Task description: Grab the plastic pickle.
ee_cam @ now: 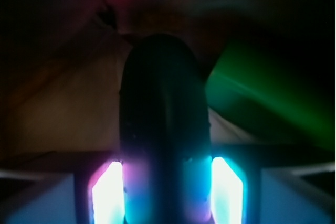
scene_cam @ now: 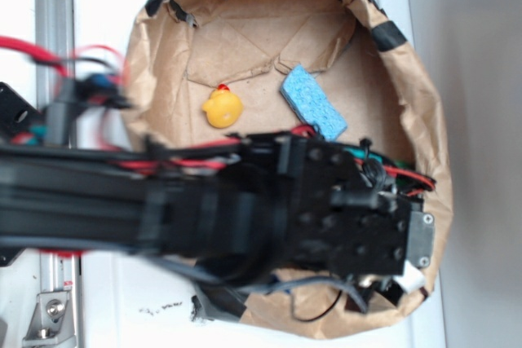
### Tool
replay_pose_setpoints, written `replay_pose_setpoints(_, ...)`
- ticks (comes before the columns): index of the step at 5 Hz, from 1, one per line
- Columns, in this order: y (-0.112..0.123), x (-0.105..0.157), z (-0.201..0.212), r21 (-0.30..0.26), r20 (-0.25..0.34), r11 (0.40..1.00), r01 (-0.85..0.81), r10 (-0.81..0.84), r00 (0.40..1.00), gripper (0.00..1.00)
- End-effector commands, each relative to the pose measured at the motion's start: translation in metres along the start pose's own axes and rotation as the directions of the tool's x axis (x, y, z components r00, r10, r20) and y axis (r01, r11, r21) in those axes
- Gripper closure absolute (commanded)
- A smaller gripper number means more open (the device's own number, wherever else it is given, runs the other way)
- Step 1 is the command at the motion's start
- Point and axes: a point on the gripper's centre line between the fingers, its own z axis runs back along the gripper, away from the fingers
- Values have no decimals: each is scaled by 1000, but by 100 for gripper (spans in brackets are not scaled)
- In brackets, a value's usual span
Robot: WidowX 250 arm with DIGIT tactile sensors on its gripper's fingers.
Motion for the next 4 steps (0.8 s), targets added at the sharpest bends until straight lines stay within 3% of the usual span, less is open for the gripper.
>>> replay_pose_setpoints(1,17,-31,91,54,75,984,-167,163,984,100)
replay_pose_setpoints(2,12,-46,106,31,34,941,-338,337,941,100)
replay_pose_setpoints(3,8,-65,118,26,-2,825,-564,564,825,100)
replay_pose_setpoints(4,7,-65,117,25,-12,769,-639,639,769,100)
